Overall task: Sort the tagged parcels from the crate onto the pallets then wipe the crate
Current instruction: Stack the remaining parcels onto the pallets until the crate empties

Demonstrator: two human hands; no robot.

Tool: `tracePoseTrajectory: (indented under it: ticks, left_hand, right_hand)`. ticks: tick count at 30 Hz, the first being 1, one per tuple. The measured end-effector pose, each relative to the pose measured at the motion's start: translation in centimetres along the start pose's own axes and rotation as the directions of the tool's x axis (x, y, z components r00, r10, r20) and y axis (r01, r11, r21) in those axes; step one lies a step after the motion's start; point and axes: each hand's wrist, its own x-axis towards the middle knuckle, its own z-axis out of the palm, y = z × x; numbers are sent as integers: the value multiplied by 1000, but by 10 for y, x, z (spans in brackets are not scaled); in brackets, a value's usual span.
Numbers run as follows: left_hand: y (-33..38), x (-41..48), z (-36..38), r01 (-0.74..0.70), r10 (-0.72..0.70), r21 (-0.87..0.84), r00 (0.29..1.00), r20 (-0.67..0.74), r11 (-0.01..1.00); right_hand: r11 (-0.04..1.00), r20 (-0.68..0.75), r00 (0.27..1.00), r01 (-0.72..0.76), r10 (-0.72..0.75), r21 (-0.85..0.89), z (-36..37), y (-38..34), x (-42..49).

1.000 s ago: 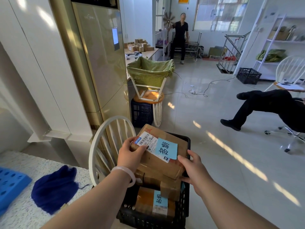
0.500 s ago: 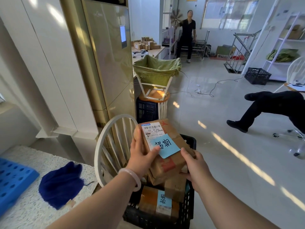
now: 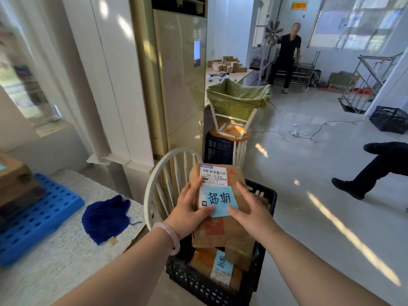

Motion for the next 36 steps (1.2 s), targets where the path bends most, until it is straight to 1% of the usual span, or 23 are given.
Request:
tracePoseTrajectory:
  ticks: [2, 5, 7, 10, 12, 14, 17, 20, 22, 25, 27, 31, 36]
  left_hand:
    - [2, -22, 4, -17, 19, 83, 999, -26, 996]
    - [-2, -63, 8, 6, 13, 203, 995, -95, 979]
    - [-5, -92, 6, 31, 2, 207, 988, -155, 978]
    - [-13, -136, -4, 96, -35, 207, 959, -281, 974]
    - [-18, -169, -17, 171, -95, 180, 925, -368, 969]
    - [-19, -203, -32, 216, -129, 151, 886, -445, 965]
    - [-20, -251, -57, 220, -127, 110, 831, -541, 969]
    - [-25, -297, -80, 245, -149, 78, 783, -604, 967]
    - [-30, -327, -94, 259, -170, 48, 752, -637, 965]
    - [-43, -379, -116, 285, -198, 9, 687, -699, 958]
    - [-53, -421, -134, 281, -210, -32, 632, -746, 959]
    - [-72, -504, -177, 340, -238, -54, 525, -817, 939]
    - [-96, -586, -227, 383, -232, -53, 439, -868, 922]
  right_hand:
    - [997, 42, 998, 54, -52, -48, -2, 4, -10]
    - [982, 120, 985, 143, -128, -121, 5, 5, -26]
    - [971, 190, 966, 199, -173, -129, 16, 0, -40]
    - [958, 312, 920, 275, -237, -86, 41, -11, -60]
    - [933, 396, 868, 353, -301, -65, 63, -22, -75]
    - [902, 460, 809, 430, -366, -40, 87, -36, -89]
    - [867, 533, 724, 496, -438, 39, 123, -60, -111]
    - [820, 584, 647, 570, -491, 58, 161, -81, -136]
    - [813, 615, 620, 580, -486, 58, 186, -94, -155]
    - [801, 651, 565, 589, -506, 112, 228, -115, -191]
    - [795, 679, 533, 593, -505, 126, 261, -132, -221]
    - [779, 719, 476, 611, -506, 144, 334, -162, -281]
    - [775, 730, 446, 606, -518, 180, 421, -191, -338]
